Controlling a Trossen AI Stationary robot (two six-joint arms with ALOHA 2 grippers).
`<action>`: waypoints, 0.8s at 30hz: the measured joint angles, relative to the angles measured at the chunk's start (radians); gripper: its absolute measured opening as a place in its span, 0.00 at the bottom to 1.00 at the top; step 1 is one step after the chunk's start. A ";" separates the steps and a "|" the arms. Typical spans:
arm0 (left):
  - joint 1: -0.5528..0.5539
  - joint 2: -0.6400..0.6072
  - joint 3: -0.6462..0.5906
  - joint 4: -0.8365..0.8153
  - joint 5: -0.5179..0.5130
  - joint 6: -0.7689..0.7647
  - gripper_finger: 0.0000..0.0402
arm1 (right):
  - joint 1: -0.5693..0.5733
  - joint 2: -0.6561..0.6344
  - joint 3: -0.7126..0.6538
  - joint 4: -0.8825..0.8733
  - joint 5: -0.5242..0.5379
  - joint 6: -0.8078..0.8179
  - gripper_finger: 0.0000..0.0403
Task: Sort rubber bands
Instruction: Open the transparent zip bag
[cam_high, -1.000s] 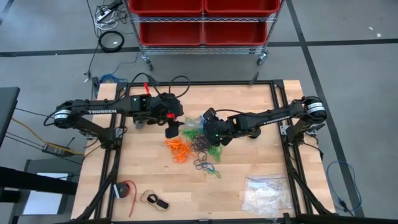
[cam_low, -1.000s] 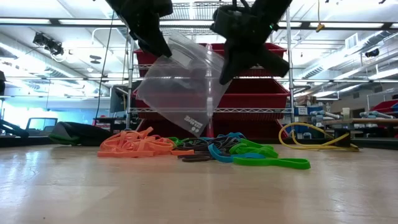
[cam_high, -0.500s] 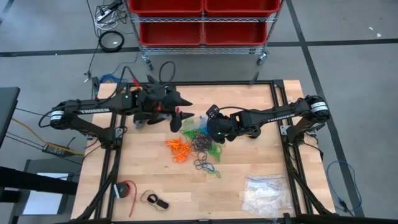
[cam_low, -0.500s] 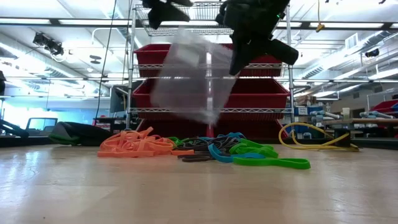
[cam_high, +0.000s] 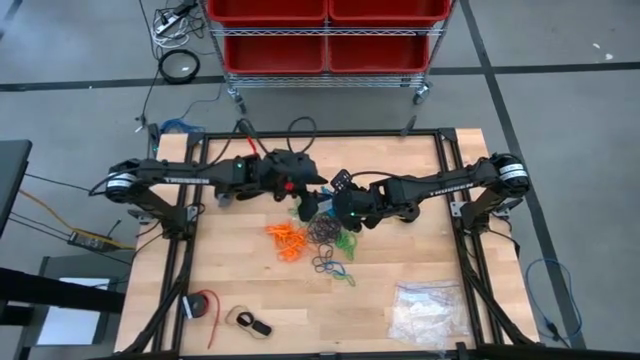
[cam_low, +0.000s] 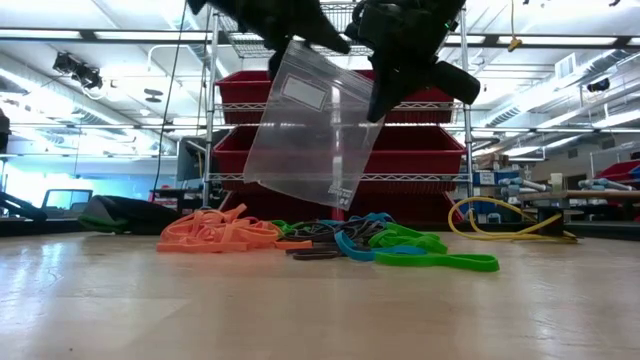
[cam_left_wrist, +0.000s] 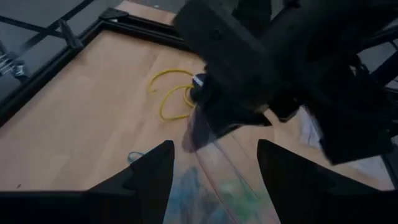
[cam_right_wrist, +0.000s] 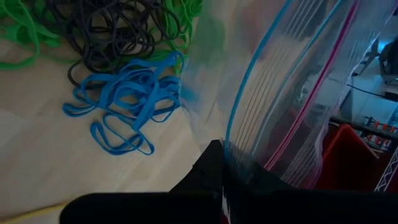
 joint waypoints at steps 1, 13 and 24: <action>-0.004 0.005 0.005 -0.007 -0.009 0.000 0.60 | 0.000 0.000 0.000 -0.001 0.000 0.003 0.00; -0.040 0.117 0.101 -0.145 -0.077 0.025 0.60 | -0.011 0.001 0.000 0.016 -0.019 0.006 0.00; -0.050 0.147 0.154 -0.319 -0.340 0.054 0.50 | -0.011 0.002 -0.001 0.019 -0.024 0.033 0.00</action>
